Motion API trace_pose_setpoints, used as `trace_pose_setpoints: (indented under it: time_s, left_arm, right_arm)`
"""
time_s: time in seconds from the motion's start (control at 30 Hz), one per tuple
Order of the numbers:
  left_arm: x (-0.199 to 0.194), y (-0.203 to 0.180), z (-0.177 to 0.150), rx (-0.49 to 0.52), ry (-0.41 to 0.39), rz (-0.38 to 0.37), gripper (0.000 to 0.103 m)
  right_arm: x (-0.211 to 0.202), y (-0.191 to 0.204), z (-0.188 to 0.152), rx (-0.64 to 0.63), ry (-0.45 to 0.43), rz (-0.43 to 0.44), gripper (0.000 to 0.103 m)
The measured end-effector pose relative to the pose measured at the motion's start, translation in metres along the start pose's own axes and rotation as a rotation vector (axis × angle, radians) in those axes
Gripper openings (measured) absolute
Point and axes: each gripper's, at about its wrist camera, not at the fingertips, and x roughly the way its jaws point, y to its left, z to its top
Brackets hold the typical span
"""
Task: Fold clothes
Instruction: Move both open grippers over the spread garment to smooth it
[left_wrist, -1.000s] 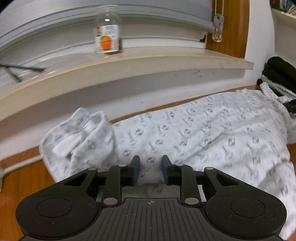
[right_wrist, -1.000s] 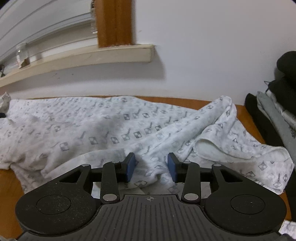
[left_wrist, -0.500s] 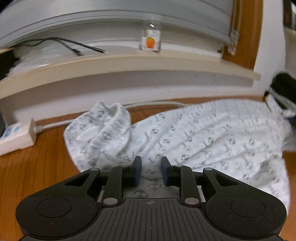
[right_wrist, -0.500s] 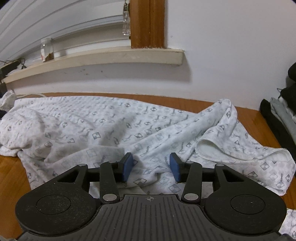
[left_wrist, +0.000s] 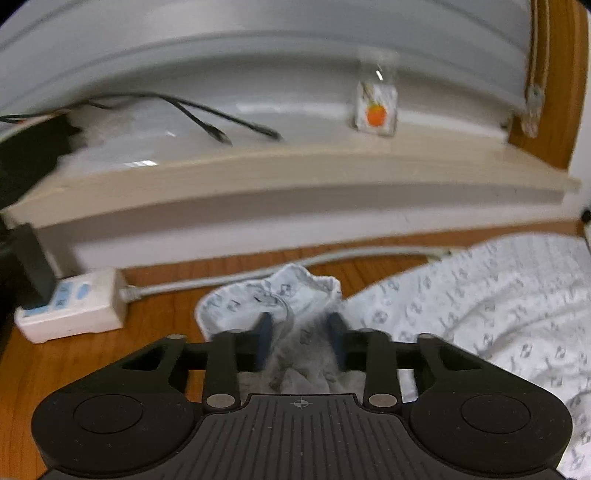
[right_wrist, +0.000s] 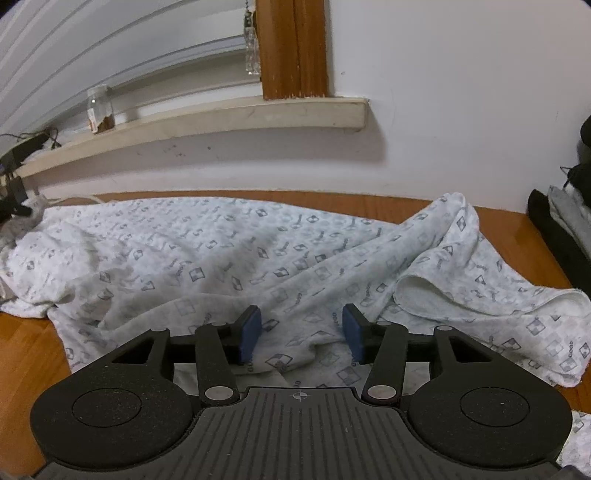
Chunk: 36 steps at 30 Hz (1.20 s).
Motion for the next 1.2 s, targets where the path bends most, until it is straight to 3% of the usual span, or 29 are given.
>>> trace_pose_setpoints:
  time_s: [0.03,0.07,0.13,0.17,0.23,0.4,0.53,0.63,0.9,0.97,1.13,1.2]
  left_arm:
    - [-0.002,0.002,0.002,0.015,-0.005,0.017,0.004]
    - [-0.003,0.003,0.004,0.031,-0.009,0.035,0.004]
    - [-0.018,0.022,0.013,0.026,-0.078,0.192,0.004]
    - [-0.024,0.032,0.017,0.011,-0.101,0.232,0.004]
    - [-0.033,0.055,0.021,-0.044,-0.093,0.207,0.004]
    - [-0.054,0.055,0.011,0.009,-0.073,0.193,0.009]
    - [-0.071,0.041,-0.001,-0.003,-0.109,0.151,0.02]
    - [-0.08,0.013,-0.012,0.017,-0.134,0.091,0.02]
    - [-0.079,-0.093,-0.042,0.125,-0.127,-0.119,0.023]
    - [-0.075,-0.116,-0.048,0.159,-0.12,-0.149,0.033]
    - [-0.067,-0.159,-0.056,0.231,-0.084,-0.202,0.034]
    - [-0.068,-0.169,-0.06,0.277,-0.085,-0.211,0.041]
  right_arm:
    - [0.0,0.0,0.0,0.001,0.0,0.0,0.05]
    - [0.0,0.0,0.0,0.001,-0.001,0.0,0.05]
    - [0.0,0.0,0.0,0.0,-0.001,-0.002,0.05]
    - [0.0,-0.001,0.0,0.002,-0.002,0.0,0.05]
    - [-0.002,-0.004,0.0,0.022,-0.008,0.005,0.05]
    - [-0.028,-0.006,-0.004,0.061,-0.046,-0.016,0.05]
    - [-0.068,-0.003,-0.012,0.049,-0.072,-0.061,0.05]
    - [-0.091,-0.007,-0.022,0.046,-0.053,-0.093,0.05]
    - [-0.099,0.015,-0.042,0.009,-0.029,-0.032,0.05]
    - [-0.101,0.021,-0.047,-0.001,-0.023,-0.017,0.05]
    - [-0.106,0.035,-0.059,-0.024,-0.008,0.02,0.05]
    - [-0.103,0.042,-0.062,-0.046,-0.002,0.038,0.05]
